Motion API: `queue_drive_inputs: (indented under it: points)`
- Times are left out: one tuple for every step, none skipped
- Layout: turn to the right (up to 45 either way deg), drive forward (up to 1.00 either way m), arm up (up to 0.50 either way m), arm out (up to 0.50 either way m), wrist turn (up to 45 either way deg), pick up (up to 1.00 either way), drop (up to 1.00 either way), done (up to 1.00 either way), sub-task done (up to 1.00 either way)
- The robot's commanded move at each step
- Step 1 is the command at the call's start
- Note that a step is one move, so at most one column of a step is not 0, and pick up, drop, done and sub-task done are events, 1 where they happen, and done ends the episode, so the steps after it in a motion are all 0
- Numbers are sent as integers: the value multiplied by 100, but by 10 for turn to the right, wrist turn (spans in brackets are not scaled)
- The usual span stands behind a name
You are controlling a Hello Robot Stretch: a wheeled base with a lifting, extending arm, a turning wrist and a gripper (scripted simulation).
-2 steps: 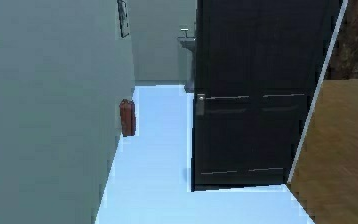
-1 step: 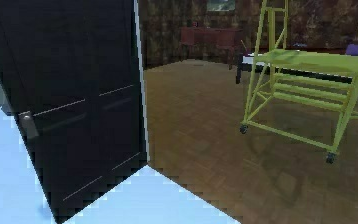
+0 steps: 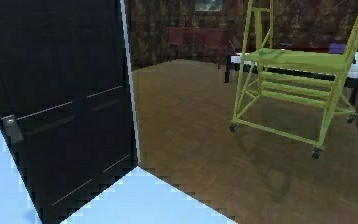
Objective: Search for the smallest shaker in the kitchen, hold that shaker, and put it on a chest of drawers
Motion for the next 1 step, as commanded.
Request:
queue_drive_inputs:
  points:
    - [0,100,0,0,0,0,0,0,0]
